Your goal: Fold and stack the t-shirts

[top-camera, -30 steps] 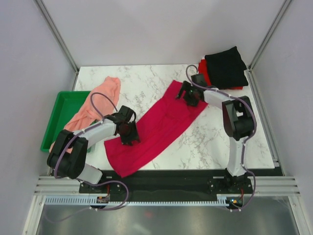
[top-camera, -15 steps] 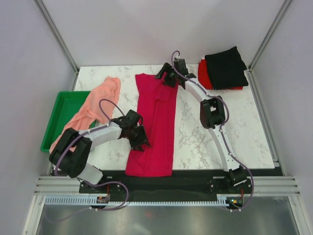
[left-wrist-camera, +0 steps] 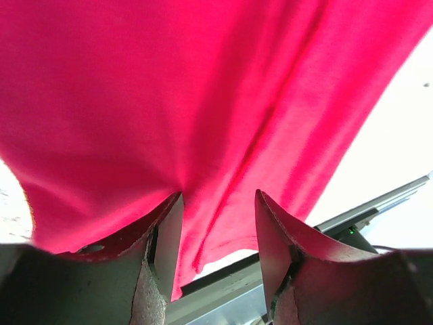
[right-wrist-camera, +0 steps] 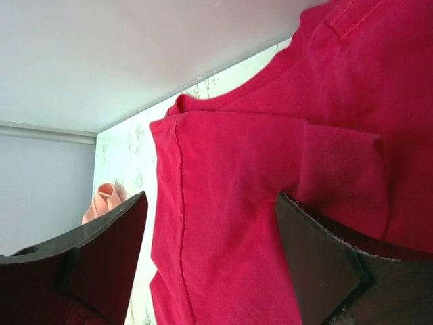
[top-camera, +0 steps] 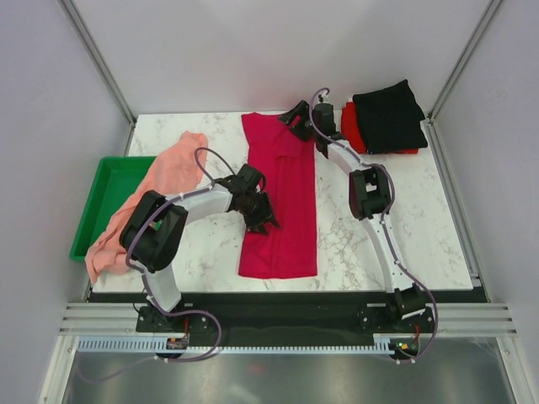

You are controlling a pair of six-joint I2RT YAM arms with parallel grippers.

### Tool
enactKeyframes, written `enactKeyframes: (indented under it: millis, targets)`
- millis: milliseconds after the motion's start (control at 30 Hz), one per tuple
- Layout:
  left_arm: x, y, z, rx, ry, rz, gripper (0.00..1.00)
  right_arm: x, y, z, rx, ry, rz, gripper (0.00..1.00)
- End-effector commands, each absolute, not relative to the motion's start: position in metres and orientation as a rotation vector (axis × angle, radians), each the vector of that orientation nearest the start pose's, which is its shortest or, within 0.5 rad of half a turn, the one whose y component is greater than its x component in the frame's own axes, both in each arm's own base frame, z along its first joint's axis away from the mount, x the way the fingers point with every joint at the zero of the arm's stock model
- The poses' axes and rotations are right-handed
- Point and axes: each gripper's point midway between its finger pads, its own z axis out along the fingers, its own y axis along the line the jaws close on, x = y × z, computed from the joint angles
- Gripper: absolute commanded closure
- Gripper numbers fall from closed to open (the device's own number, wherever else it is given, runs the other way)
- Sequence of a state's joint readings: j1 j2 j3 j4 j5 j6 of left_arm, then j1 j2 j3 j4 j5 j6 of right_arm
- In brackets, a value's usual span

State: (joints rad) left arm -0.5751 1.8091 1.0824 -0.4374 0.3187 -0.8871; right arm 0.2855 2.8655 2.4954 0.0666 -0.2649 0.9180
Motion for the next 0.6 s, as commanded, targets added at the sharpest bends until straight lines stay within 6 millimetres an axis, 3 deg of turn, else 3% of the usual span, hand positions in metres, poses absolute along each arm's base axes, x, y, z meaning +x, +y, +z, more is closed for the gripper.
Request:
enactKeyframes:
  millis: [0,67,100,167,200,267,300,367,400,433,467,500,533,567]
  targets:
    - [0.279,-0.288,0.076,-0.237,2.814,-0.827,0.46,0.680,0.271,0.068,0.383,1.980,1.028,0.16]
    - [0.281,-0.285,0.107,-0.210,2.744,-0.819,0.43,0.672,0.274,0.099,0.301,1.941,1.014,0.14]
    - [0.281,-0.283,0.119,-0.179,2.712,-0.817,0.41,0.664,0.272,0.131,0.267,1.901,1.011,0.13]
    - [0.279,-0.274,0.133,-0.168,2.677,-0.778,0.36,0.656,0.272,0.166,0.220,1.864,1.004,0.11]
    - [0.277,-0.269,0.153,-0.156,2.615,-0.793,0.28,0.646,0.271,0.200,0.200,1.838,1.013,0.08]
    - [0.272,-0.256,0.159,-0.168,2.584,-0.764,0.22,0.632,0.268,0.231,0.175,1.821,1.008,0.02]
    - [0.266,-0.249,0.160,-0.176,2.591,-0.741,0.21,0.613,0.264,0.258,0.161,1.812,0.996,0.02]
    - [0.254,-0.237,0.164,-0.195,2.572,-0.726,0.21,0.590,0.254,0.272,0.170,1.832,0.943,0.02]
    - [0.248,-0.232,0.160,-0.226,2.581,-0.724,0.22,0.561,0.247,0.275,0.179,1.869,0.914,0.02]
    - [0.241,-0.227,0.167,-0.235,2.554,-0.741,0.22,0.544,0.243,0.273,0.183,1.904,0.891,0.02]
    - [0.231,-0.219,0.150,-0.256,2.586,-0.712,0.23,0.527,0.238,0.267,0.203,1.946,0.854,0.02]
    - [0.224,-0.214,0.146,-0.286,2.589,-0.714,0.23,0.485,0.237,0.249,0.192,2.047,0.799,0.02]
    - [0.213,-0.206,0.129,-0.303,2.623,-0.684,0.24,0.467,0.230,0.237,0.209,2.089,0.722,0.02]
    - [0.208,-0.201,0.130,-0.309,2.603,-0.697,0.25,0.445,0.226,0.226,0.207,2.137,0.674,0.02]
